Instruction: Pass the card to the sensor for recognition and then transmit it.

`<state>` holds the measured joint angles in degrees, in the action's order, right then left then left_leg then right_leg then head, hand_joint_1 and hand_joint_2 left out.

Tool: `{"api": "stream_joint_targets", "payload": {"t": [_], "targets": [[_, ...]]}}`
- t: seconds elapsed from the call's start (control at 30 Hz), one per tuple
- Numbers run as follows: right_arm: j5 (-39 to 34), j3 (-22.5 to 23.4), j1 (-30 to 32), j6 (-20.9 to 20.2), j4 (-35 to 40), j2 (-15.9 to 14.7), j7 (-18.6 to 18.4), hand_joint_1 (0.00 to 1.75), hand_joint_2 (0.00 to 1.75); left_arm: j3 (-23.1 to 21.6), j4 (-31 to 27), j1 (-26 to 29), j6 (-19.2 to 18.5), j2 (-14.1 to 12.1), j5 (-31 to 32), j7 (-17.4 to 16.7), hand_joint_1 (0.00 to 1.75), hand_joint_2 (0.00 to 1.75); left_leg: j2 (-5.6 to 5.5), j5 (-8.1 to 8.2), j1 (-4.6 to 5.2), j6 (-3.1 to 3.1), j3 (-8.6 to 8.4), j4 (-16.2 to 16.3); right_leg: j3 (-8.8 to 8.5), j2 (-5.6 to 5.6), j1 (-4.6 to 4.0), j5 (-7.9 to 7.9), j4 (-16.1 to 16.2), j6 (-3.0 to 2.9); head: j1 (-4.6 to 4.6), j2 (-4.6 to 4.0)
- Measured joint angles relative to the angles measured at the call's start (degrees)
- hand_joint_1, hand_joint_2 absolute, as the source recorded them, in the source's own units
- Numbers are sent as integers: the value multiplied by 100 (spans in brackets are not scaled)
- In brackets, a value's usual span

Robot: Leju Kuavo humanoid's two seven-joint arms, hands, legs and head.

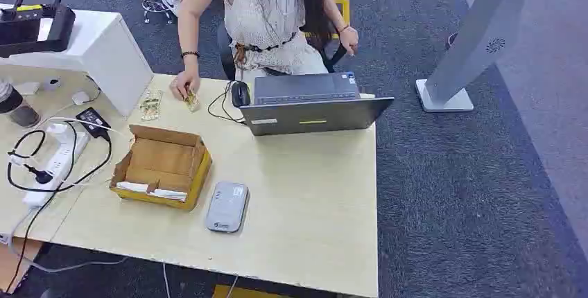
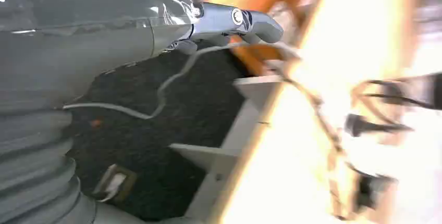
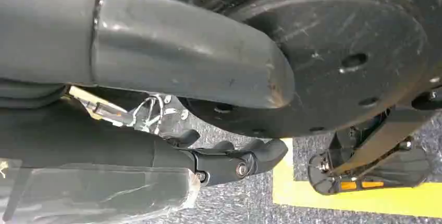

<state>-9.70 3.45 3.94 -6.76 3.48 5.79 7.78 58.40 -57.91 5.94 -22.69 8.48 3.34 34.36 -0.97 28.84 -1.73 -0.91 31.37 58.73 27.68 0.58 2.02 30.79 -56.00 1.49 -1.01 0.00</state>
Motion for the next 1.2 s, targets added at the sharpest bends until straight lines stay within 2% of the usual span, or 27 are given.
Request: {"api": "stream_joint_targets", "payload": {"t": [0.47, 0.6, 0.67, 0.73, 1.2], "targets": [[-18, -4, -20, 22, 4, 0, 46, 0, 0, -55, -164, 6, 35, 20, -9, 11, 0, 175, -1, -1, 0, 1, 1, 0, -1, -1, 0, 0, 0, 0, 2, 0], [-55, -125, -216, 295, 74, 0, 409, 0, 0, -730, -1480, 128, 321, 229, 120, 127, 0, 175, 1, -5, 0, 4, -3, 2, -3, 1, 1, -9, 0, 6, 2, 0], [-26, -231, -343, 426, 153, 0, 581, 0, 0, -1250, -2056, 40, 721, 284, 714, 90, 0, 175, 2, -5, 1, 4, -4, 6, -2, 4, 1, -11, 0, 8, 2, 0], [131, -391, -526, 525, 251, 0, 689, 0, 0, -1965, -2189, -415, 1301, 172, 2033, -461, 0, 175, 3, -11, 0, 11, -4, 6, -2, 8, 0, -18, 0, 6, 4, 0], [391, -564, -801, 619, 407, 0, 789, 0, 0, -3425, -1995, -1328, 2044, -389, 4088, -1686, 0, 175, 4, -19, 1, 15, 1, 11, -7, 10, 1, -28, -1, 8, 2, 0]]}}
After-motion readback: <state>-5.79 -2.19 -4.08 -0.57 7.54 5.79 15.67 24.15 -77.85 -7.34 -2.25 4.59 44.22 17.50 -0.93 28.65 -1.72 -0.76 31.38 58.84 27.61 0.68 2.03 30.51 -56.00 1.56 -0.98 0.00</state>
